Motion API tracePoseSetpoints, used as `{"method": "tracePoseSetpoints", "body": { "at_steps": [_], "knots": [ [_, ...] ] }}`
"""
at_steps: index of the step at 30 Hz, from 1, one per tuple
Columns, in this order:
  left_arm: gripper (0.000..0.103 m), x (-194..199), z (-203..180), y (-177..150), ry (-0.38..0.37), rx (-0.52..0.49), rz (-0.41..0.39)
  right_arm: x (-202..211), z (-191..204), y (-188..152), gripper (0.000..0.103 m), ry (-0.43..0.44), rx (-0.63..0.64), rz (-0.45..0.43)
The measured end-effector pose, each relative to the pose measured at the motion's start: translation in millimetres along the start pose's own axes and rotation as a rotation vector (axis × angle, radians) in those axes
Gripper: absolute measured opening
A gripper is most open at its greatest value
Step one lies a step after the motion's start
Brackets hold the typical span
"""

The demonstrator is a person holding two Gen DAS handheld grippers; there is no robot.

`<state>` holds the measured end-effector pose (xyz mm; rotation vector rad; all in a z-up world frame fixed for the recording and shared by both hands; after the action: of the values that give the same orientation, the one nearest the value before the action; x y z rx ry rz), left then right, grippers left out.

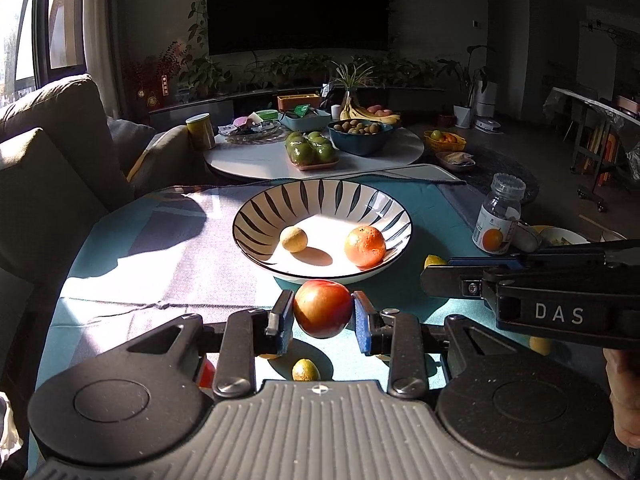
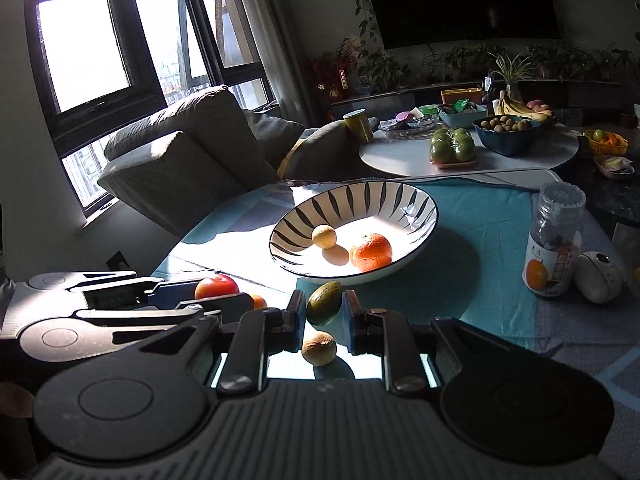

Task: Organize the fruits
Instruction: 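Carry the apple and small pear into the striped bowl and open both tools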

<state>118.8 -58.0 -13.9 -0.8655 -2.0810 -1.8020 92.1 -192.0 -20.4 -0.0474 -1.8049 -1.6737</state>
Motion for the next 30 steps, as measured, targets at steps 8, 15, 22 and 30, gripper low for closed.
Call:
{"method": "tracePoseSetpoints", "body": {
  "at_steps": [8,15,22,30],
  "knots": [
    [0.029,-23,0,17,0.006,-0.001,-0.006,-14,-17,8,0.085,-0.026,-0.007,0.002],
    [0.029,-51,0,29,0.009,-0.007,0.008,-29,-29,22,0.085,-0.05,0.001,-0.002],
    [0.029,-75,4,32,0.018,0.005,0.038,-53,-43,33,0.085,-0.07,-0.022,0.021],
    [0.029,-87,6,33,0.026,0.004,0.05,-72,-47,35,0.085,-0.083,-0.01,0.049]
  ]
}}
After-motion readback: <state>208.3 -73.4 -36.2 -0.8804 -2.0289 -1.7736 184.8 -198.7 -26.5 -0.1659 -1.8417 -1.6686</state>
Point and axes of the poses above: each gripper's, at about its wrist camera, not at the fingertips, and x roughly against the way its jaws point, z to its left, y to its top, the point moved 4 cm from there along -x, roughly the way its jaws point, and after that the axes turned 15 degrees about x, right-handed, at the moved point
